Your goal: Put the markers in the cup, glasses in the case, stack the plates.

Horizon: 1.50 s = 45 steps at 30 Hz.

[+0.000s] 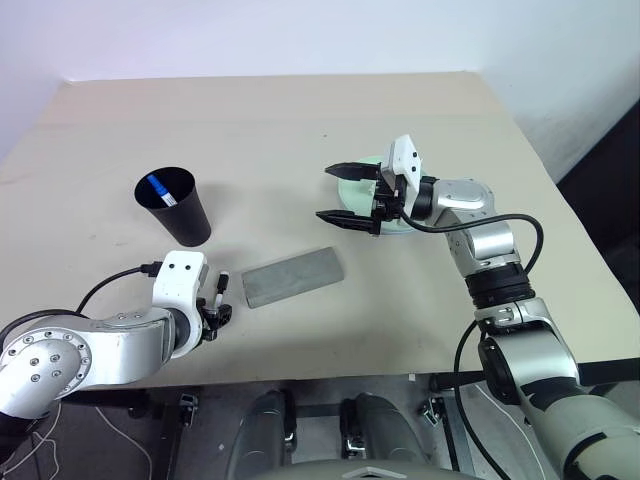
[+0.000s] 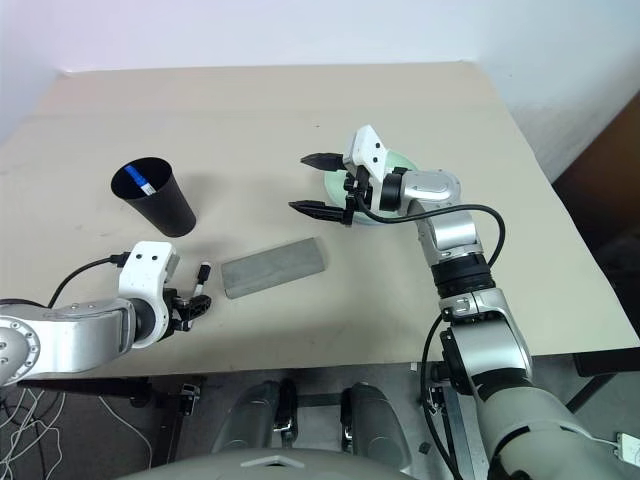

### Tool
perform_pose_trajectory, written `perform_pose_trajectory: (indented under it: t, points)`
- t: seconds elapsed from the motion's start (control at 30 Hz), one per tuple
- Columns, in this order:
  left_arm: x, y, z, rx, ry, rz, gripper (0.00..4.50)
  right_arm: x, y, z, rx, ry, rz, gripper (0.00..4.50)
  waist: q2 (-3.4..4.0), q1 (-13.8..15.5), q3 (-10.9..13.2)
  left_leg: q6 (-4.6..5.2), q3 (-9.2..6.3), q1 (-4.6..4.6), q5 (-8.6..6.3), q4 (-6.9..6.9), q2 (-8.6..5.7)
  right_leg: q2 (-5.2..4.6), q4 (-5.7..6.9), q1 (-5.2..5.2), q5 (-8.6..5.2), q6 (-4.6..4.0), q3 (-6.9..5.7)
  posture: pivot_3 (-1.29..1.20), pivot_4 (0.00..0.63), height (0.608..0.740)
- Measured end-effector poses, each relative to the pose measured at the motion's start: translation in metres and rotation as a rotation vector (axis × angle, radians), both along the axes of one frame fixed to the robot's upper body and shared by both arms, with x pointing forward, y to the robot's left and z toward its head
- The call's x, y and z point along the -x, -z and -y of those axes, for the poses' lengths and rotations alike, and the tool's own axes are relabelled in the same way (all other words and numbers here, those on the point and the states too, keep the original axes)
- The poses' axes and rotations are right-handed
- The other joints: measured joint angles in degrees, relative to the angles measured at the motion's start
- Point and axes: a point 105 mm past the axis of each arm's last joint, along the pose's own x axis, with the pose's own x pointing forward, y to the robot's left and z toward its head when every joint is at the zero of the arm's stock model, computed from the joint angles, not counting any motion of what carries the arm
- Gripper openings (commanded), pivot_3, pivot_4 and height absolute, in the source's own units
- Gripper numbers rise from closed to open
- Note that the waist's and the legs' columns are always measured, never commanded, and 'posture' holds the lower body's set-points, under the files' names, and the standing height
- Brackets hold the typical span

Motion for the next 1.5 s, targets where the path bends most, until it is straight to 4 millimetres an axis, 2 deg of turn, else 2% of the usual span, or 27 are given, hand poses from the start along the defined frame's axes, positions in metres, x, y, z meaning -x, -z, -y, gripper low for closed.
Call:
perform_pose_trajectory:
  t: [0.1,0.33,0.37,0.77,1.0,1.17,1.5]
  points:
    - [0.000,0.001,-0.001,-0.012,-0.001,0.004,2.37,-0.001,0.000,0.001,0.000,0.006,0.001,4.24,0.00,0.0,0.0,0.00,0.00,0.03,0.00,-0.01,0.00,0.00,0.00,0.02,0.00,0.00,0.00,0.00,0.150,0.715]
    - [0.000,0.003,-0.006,-0.034,-0.009,0.009,0.17,-0.001,-0.001,0.001,-0.001,0.015,0.005,4.24,0.03,0.0,0.0,0.00,0.00,0.06,0.00,-0.01,-0.01,-0.02,-0.02,0.06,-0.01,-0.01,0.00,0.00,0.150,0.715]
    - [-0.001,0.003,-0.006,-0.034,-0.010,0.011,0.03,-0.001,-0.001,0.001,-0.002,0.015,0.007,4.24,0.04,0.0,0.0,0.00,0.00,0.06,0.00,-0.01,-0.01,-0.02,-0.02,0.06,-0.01,-0.01,0.00,0.00,0.150,0.715]
    - [-0.004,0.000,-0.010,-0.100,0.041,0.062,0.03,-0.006,0.008,0.005,0.029,0.041,0.005,4.24,0.09,-0.1,0.0,-0.01,-0.01,0.07,0.01,-0.06,0.01,0.01,-0.01,0.03,-0.01,-0.02,0.00,0.00,0.150,0.715]
    - [-0.023,-0.010,-0.009,-0.125,0.098,0.229,0.03,-0.002,0.008,0.003,0.026,0.003,-0.007,4.24,0.07,-0.1,0.0,-0.02,0.01,-0.09,0.01,-0.06,0.00,-0.01,-0.12,-0.06,-0.01,-0.01,-0.01,0.00,0.150,0.715]
    - [-0.037,-0.035,0.000,-0.108,0.174,0.460,0.03,0.005,0.004,0.002,0.022,-0.046,-0.044,4.24,0.07,-0.1,0.0,-0.03,0.02,-0.16,0.01,-0.18,0.01,0.01,-0.13,-0.20,-0.01,-0.03,0.00,0.00,0.150,0.715]
    - [-0.051,-0.058,0.007,-0.056,0.234,0.718,0.03,0.010,0.002,0.002,0.031,-0.068,-0.143,4.24,0.08,-0.2,0.0,0.00,0.03,-0.21,-0.02,-0.24,0.02,-0.02,-0.13,-0.31,-0.01,-0.04,0.01,0.00,0.150,0.715]
